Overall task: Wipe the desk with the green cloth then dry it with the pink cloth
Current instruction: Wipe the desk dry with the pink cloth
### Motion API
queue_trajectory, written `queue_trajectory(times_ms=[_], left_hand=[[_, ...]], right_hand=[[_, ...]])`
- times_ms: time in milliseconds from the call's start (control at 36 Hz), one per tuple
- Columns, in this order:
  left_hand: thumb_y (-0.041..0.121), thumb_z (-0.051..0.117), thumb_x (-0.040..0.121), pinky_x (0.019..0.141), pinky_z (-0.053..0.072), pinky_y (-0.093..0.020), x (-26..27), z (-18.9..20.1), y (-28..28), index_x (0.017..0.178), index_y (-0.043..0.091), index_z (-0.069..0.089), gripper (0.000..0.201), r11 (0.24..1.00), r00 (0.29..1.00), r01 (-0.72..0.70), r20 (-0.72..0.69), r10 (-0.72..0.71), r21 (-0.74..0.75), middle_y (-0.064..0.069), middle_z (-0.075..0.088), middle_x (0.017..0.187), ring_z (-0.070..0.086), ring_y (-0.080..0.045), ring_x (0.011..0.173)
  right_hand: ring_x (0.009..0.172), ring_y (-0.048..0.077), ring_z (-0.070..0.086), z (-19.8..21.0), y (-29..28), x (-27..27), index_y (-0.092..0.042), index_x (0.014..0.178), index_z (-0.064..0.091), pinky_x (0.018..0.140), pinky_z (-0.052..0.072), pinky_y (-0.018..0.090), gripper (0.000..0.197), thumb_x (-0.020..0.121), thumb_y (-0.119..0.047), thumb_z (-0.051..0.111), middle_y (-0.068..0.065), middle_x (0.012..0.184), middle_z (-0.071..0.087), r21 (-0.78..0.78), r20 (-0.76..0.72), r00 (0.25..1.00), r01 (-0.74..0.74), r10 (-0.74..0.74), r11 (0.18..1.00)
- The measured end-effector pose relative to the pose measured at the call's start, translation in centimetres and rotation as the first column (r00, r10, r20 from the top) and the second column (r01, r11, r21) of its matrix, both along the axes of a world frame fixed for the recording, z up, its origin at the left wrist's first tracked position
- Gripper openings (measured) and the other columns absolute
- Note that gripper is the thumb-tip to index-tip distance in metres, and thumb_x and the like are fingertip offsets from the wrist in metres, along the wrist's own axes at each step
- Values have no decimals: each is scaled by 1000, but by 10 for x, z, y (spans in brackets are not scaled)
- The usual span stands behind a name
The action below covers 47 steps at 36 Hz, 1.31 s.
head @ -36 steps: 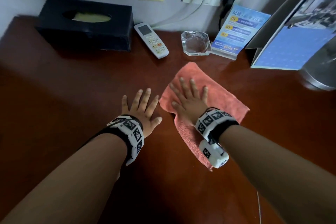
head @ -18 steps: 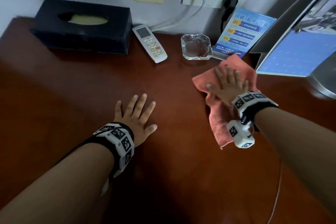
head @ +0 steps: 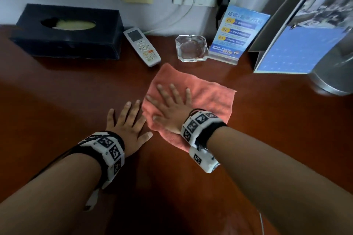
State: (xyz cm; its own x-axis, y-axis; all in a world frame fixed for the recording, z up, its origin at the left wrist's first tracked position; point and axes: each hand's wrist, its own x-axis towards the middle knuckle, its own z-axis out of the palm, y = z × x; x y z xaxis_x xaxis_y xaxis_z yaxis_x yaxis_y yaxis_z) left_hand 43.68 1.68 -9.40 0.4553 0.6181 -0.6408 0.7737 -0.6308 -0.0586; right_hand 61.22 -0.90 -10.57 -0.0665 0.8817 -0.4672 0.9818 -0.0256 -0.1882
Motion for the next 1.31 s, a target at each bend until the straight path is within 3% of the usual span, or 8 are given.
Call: queue_trajectory(times_ms=[83, 194, 444, 667, 889, 1000, 1111, 1306], left_hand=[[62, 13, 93, 112, -7, -54, 0, 1, -1, 149, 31, -12, 69, 1000, 1000, 5, 0, -5, 25, 1, -35, 151, -27, -20, 141], [63, 10, 92, 112, -8, -55, -1, 2, -1, 142, 35, -28, 69, 1000, 1000, -1, 13, 1, 5, 3, -37, 150, -29, -20, 140], [63, 6, 92, 111, -13, -56, 0, 7, 2, 138, 35, -34, 67, 998, 1000, -2, -11, 1, -67, 2, -44, 145, -35, -21, 137], [62, 9, 93, 112, -10, -56, 2, 9, 2, 141, 35, -29, 67, 997, 1000, -21, -5, 21, -69, 2, -41, 147, -33, -21, 138], [62, 13, 93, 112, -9, -57, 1, 7, 0, 144, 36, -24, 68, 999, 999, -30, 34, 32, -44, 3, -38, 149, -30, -21, 140], [62, 10, 93, 112, -9, -57, 1, 6, 0, 143, 35, -27, 67, 999, 999, -25, 29, 27, -46, 2, -39, 148, -31, -22, 139], [62, 10, 93, 112, -10, -56, 0, 9, 0, 143, 35, -27, 67, 999, 999, -19, 33, 20, -51, 2, -39, 148, -31, -22, 139], [62, 12, 94, 111, -10, -56, -1, 9, 0, 143, 35, -25, 68, 999, 999, -16, 46, 19, -51, 2, -38, 149, -30, -21, 139]], right_hand=[[144, 20, -22, 0, -1, 23, -54, 144, -8, 111, -14, 58, 59, 94, -62, 23, -15, 157, -22, 42, 29, 999, -18, 17, 999], [144, 24, -21, -1, -8, 84, -52, 146, -7, 115, -10, 53, 64, 93, -65, 26, -9, 158, -21, 29, 74, 974, 213, -214, 977], [143, 27, -24, 4, -46, 134, -46, 147, -15, 113, -14, 56, 75, 90, -71, 26, -4, 156, -28, 39, 129, 753, 646, -645, 762], [133, 29, -42, 11, -108, 6, -52, 142, -20, 106, -19, 65, 82, 76, -81, 19, -3, 146, -44, -27, 50, 968, 246, -244, 969], [136, 18, -40, 14, -152, -17, -62, 139, -10, 105, -26, 59, 80, 74, -84, 30, -16, 149, -37, -59, 44, 998, -35, 37, 998], [143, 22, -26, 6, -118, 32, -63, 138, -10, 111, -10, 60, 83, 66, -89, 23, -17, 152, -27, 31, 137, 981, 138, -141, 990], [142, 20, -29, 2, -80, 71, -63, 138, -9, 110, -16, 59, 81, 75, -82, 38, -16, 154, -29, 21, 80, 939, 333, -334, 943], [138, 26, -36, 0, -76, 59, -56, 141, -17, 108, -17, 63, 81, 77, -84, 25, -8, 151, -39, 26, 63, 904, 422, -423, 906]])
